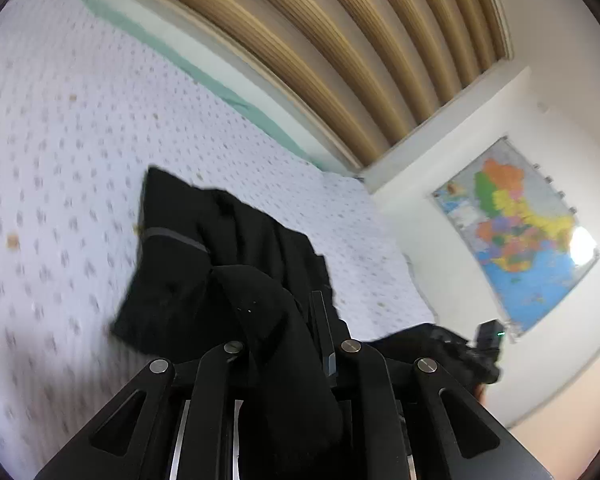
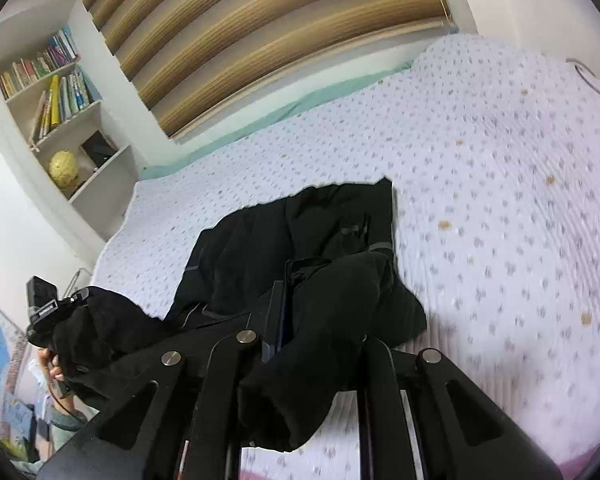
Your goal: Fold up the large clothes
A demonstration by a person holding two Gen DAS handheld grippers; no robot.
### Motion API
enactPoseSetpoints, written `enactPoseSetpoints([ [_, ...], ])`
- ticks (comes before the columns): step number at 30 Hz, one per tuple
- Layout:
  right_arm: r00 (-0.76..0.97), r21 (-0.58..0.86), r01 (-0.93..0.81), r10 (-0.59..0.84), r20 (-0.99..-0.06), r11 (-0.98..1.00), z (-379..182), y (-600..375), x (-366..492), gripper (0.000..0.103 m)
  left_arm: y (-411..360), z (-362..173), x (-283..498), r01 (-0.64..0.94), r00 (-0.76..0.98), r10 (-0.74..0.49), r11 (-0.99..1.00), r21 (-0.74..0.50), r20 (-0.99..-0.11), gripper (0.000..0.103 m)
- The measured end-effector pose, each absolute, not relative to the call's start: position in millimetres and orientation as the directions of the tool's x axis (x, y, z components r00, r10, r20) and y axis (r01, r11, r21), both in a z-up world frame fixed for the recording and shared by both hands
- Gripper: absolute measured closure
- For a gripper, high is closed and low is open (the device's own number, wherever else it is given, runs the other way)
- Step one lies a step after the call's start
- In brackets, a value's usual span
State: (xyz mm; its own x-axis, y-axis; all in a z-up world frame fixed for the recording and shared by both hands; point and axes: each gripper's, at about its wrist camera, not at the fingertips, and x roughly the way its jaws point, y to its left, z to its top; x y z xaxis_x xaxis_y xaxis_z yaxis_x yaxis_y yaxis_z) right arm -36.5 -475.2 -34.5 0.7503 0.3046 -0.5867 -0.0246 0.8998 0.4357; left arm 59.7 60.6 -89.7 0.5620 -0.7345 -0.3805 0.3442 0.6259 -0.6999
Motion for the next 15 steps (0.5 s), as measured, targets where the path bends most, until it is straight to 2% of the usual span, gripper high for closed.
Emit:
enactPoseSetpoints([
  [6,0.748,0.449,-0.018,0.31,-0.587,0.893,-29,-480,-39,0.086,48,-77,58,0.357,0.582,-0.694,0.686,-0.634,-0.424,0.088],
  [13,0.748,0.426,-0.027,0.301,-0.591,0.904,-23,-476,-57,0.085,41,-65,36,0.366,0.614,-0.658,0.726,-0.582,-0.436,0.086],
  [15,0.745,0.42,-0.026,0.297,-0.597,0.907,-25,-477,-61,0.084,41,-64,31,0.37,0.608,-0.662,0.725,-0.581,-0.438,0.081],
])
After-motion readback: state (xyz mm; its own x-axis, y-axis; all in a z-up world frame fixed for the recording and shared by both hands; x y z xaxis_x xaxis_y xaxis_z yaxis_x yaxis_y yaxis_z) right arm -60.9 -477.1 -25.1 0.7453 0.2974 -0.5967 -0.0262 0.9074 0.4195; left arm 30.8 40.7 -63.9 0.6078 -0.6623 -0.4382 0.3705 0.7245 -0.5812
